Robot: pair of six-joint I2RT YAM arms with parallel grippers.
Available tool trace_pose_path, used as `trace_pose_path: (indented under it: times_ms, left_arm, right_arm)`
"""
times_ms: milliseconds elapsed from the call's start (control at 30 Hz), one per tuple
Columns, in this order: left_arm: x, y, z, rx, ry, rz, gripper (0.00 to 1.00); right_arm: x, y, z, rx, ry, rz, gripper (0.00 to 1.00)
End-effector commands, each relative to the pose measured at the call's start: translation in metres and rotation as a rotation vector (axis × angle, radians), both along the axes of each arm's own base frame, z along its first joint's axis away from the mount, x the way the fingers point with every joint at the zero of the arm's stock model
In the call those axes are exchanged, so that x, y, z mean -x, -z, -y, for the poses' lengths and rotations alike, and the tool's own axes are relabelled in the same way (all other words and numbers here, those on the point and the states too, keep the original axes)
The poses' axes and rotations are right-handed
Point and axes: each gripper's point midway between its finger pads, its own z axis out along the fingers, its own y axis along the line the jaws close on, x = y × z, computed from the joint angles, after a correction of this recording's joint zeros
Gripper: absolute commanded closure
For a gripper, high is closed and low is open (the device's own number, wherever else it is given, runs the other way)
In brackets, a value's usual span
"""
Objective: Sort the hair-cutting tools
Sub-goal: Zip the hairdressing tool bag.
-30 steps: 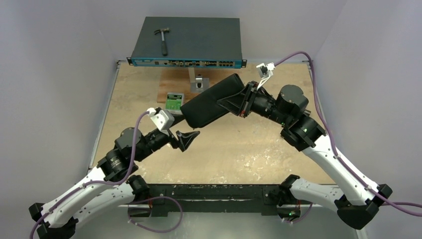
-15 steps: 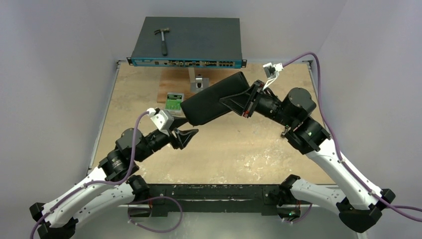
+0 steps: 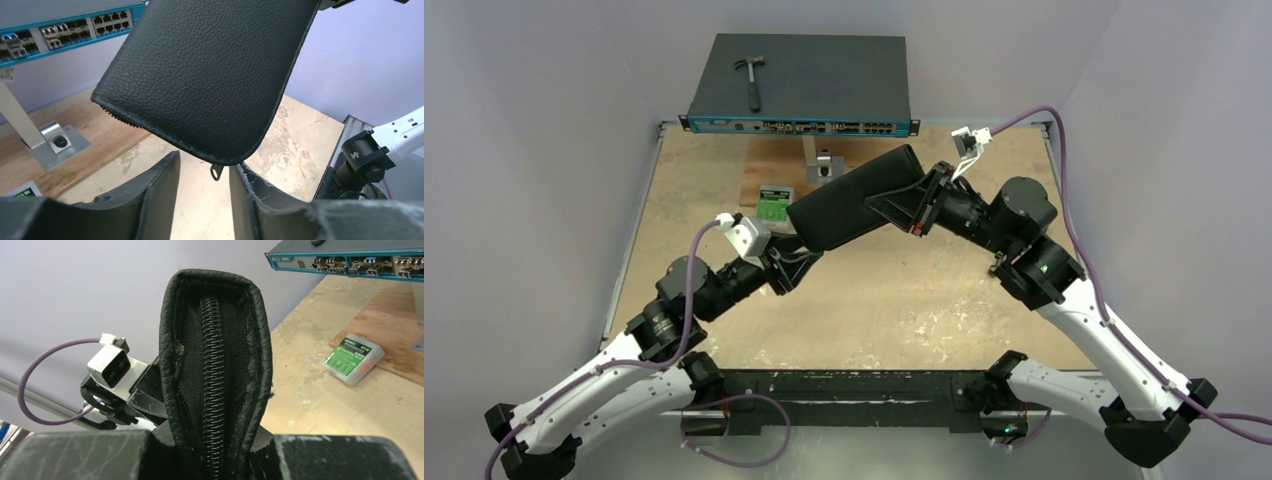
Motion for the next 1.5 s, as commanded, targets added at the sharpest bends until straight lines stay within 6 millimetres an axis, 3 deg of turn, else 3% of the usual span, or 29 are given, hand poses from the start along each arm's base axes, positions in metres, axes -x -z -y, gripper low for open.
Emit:
trace_pose_path:
  times_ms: [0,133,167,267,533,767,1000,1033,1100,1133,1200,1300,1367,1467]
  left_arm:
    - [0.0,-0.008,0.004,0.031,0.007,0.016,0.64]
    - [0.0,-0.007,0.003,0.024,0.009,0.016,0.65]
    - [0.0,-0.007,0.003,0.023,0.007,0.016,0.7]
    - [-0.002,-0.007,0.001,0.024,-0.01,0.015,1.0]
    - [-0.006,-0.004,-0.015,-0.011,-0.076,0.025,1.0]
    - [-0.011,-0.021,-0.046,-0.05,-0.204,0.095,1.0]
    - [-0.016,-0.033,-0.062,-0.082,-0.279,0.105,1.0]
    - [-0.019,-0.031,-0.065,-0.087,-0.304,0.085,0.8]
    - [-0.025,-0.027,-0.079,-0.089,-0.391,0.029,0.24]
    - [-0.03,-0.025,-0.091,-0.088,-0.461,-0.004,0.06]
    - [-0.035,-0.013,-0.12,-0.118,-0.62,-0.073,0.0]
    - [-0.034,-0.001,-0.16,-0.123,-0.823,-0.161,0.0]
    - [-0.029,0.005,-0.169,-0.098,-0.854,-0.198,0.0]
    - [-0.021,0.018,-0.158,-0.049,-0.774,-0.253,0.0]
  right_arm:
    - [0.011,-0.037,0.005,-0.097,-0.018,0.101,1.0]
    - [0.011,-0.038,0.006,-0.101,-0.018,0.104,1.0]
    - [0.012,-0.039,0.006,-0.102,-0.02,0.104,1.0]
    - [0.013,-0.038,0.005,-0.101,-0.025,0.105,1.0]
    - [0.017,-0.034,0.008,-0.063,-0.033,0.111,1.0]
    - [0.021,0.002,0.007,0.084,-0.065,0.059,1.0]
    - [0.024,0.027,0.012,0.137,-0.061,0.032,1.0]
    - [0.022,0.029,0.014,0.138,-0.042,0.029,1.0]
    - [0.014,0.039,0.016,0.149,0.004,0.002,1.0]
    - [0.009,0.049,0.017,0.153,0.026,-0.022,1.0]
    - [0.001,0.073,0.013,0.15,0.049,-0.077,1.0]
    - [-0.007,0.109,0.003,0.132,0.038,-0.144,1.0]
    - [-0.012,0.131,-0.005,0.111,0.026,-0.176,1.0]
    - [-0.022,0.165,-0.013,0.101,0.035,-0.217,1.0]
